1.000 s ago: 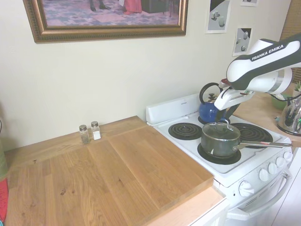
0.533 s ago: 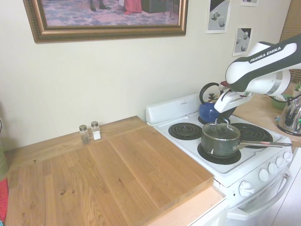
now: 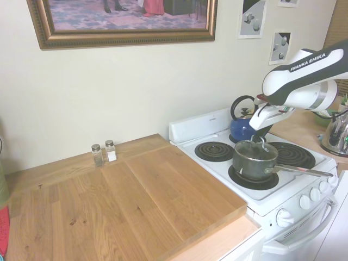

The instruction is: Uncover the lid of the pot

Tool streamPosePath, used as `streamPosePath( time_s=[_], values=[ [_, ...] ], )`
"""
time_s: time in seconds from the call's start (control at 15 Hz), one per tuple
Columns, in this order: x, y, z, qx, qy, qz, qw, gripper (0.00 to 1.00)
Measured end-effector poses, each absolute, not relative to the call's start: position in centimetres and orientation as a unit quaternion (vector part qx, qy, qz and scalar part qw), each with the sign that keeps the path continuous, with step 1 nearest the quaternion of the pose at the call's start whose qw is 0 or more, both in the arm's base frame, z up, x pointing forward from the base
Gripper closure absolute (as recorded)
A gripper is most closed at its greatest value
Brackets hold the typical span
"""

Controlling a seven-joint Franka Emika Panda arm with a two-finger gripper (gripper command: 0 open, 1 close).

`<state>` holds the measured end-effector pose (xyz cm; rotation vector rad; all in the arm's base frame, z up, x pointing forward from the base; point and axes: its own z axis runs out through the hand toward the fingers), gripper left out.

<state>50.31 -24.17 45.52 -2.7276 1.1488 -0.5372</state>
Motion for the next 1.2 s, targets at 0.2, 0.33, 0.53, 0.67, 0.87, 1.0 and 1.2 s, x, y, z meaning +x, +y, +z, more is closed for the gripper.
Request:
streamPosePath(
  time_s=[0.2, 0.33, 0.53, 0.67, 0.87, 1.0, 1.2],
  values=[
    [49.2, -23.3, 48.5, -0.904, 0.374, -0.200, 0.051, 1.00],
    [47.9, -20.1, 51.2, -0.904, 0.366, -0.219, 0.032, 1.00],
    [46.7, -9.6, 54.4, -0.904, 0.347, -0.251, -0.011, 1.00],
    [46.9, -1.2, 55.0, -0.905, 0.338, -0.255, -0.043, 1.00],
    [49.4, 6.6, 54.6, -0.906, 0.342, -0.239, -0.073, 1.00],
    [52.7, 9.4, 53.2, -0.907, 0.355, -0.217, -0.071, 1.00],
    [58.3, 12.1, 49.6, -0.911, 0.367, -0.173, -0.069, 1.00]
  ],
)
